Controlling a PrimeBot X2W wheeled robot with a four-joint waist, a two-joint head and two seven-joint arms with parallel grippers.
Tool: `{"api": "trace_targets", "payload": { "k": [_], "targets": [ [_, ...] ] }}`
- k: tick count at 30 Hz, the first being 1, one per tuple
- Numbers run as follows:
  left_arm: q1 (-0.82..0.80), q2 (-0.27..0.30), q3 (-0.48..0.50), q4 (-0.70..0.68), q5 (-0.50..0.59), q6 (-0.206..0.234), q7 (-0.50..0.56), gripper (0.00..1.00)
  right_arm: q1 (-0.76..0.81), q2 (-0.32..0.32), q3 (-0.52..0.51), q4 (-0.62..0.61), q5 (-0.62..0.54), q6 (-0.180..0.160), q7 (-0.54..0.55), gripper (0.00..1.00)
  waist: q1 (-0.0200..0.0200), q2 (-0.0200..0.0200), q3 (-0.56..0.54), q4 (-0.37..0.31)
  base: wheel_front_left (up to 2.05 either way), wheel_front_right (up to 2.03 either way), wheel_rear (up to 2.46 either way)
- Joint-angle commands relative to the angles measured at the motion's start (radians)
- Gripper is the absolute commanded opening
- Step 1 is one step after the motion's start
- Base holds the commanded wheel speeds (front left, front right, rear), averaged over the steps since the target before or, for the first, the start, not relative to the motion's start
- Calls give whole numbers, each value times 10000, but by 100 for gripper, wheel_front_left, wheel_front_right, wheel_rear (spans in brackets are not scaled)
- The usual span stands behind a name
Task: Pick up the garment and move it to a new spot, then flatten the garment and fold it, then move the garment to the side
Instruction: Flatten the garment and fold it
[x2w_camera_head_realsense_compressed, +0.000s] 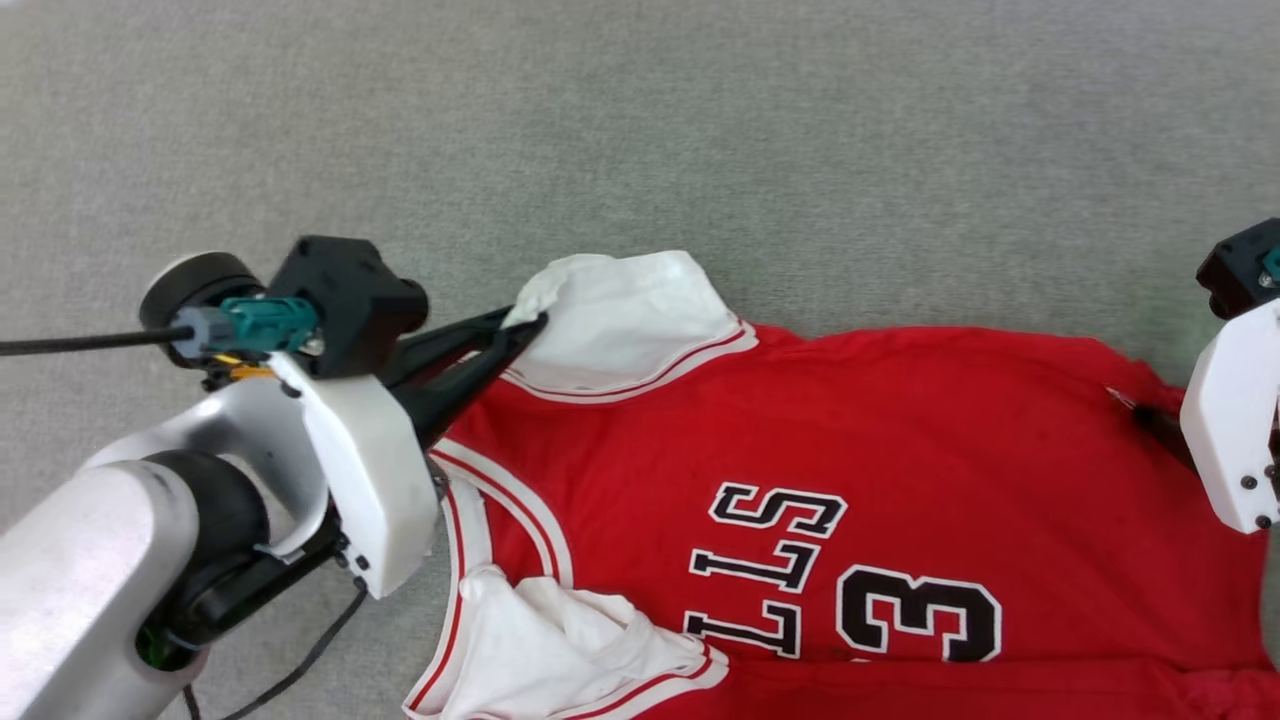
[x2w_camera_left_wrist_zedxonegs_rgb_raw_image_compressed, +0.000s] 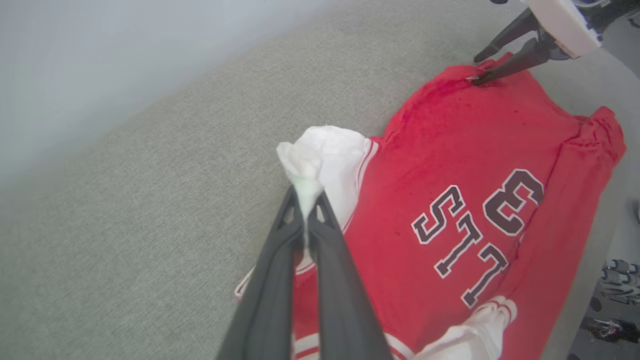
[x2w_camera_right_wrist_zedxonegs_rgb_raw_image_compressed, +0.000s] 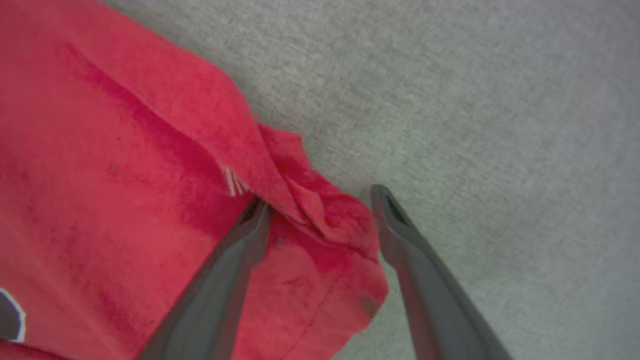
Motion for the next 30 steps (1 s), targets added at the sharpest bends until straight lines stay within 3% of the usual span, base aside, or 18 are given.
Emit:
{"api": "trace_targets", "payload": {
  "k": [1,9,10,11,22,30],
  "targets": [
    [-183,-114,-77,-74,86,-37,-116,0,-202,-8,107,241,-49,-4,3,100,0,0,237,240,0,0,0],
    [-321,-259,-355,45,289,-89,-510,0,-64,87,857,1314,-180,-7,-102,100,0,0,558,502,0,0,0],
    [-316,-246,-366,86,291,-93,-555,0,-58,95,906,1415,-170,-7,-138,38,0,0,578,508,0,0,0],
    [-306,-242,-378,130,290,-97,-585,0,-57,125,877,1531,-171,-10,-176,0,0,0,590,514,0,0,0],
    [108,-166,-204,991,263,82,-1175,0,-419,293,178,1412,245,-9,-1443,0,0,0,-321,219,0,0,0],
    [791,32,-70,1062,54,403,-1439,0,336,440,-681,1052,482,-9,-2214,0,0,0,-1338,4,0,0,0]
  ]
}}
